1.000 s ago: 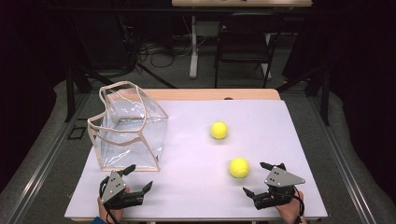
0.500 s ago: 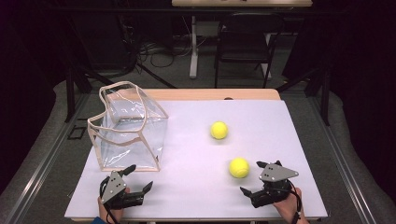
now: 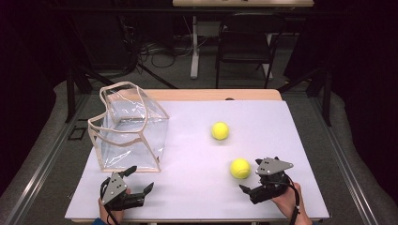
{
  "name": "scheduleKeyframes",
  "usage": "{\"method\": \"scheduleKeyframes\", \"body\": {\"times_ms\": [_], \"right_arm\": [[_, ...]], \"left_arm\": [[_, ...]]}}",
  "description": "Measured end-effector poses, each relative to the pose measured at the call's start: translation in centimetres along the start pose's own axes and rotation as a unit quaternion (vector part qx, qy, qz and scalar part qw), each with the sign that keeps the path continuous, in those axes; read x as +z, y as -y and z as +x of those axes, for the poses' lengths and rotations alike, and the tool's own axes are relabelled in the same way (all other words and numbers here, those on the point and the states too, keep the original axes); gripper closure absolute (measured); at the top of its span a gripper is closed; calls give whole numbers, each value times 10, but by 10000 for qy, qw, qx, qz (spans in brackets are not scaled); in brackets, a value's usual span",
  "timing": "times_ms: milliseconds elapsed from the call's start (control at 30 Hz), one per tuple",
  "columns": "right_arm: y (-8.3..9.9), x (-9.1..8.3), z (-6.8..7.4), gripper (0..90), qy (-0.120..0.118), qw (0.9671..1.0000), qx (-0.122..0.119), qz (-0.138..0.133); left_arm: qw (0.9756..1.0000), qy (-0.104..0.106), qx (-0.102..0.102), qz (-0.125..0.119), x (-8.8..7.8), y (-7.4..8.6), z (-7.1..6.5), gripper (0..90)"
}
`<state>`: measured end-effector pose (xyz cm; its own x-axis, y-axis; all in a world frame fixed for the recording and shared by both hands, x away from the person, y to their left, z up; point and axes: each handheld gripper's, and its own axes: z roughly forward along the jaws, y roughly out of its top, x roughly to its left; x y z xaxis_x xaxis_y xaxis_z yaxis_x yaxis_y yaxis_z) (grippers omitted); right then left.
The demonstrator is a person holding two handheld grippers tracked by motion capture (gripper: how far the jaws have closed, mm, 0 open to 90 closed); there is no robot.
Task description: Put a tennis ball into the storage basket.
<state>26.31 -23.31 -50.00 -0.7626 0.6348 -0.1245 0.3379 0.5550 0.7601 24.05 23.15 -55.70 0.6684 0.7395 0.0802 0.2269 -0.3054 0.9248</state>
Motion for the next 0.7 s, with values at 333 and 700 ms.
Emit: {"method": "scheduleKeyframes", "body": {"times_ms": [333,700], "right_arm": [[-13,7,-4,0,-37,9997,20,252],[-23,22,-10,0,-75,9989,-29,467]], "left_arm": [[10000,34,17,20,1,0,0,162],[10000,57,10,41,2,0,0,161]]}}
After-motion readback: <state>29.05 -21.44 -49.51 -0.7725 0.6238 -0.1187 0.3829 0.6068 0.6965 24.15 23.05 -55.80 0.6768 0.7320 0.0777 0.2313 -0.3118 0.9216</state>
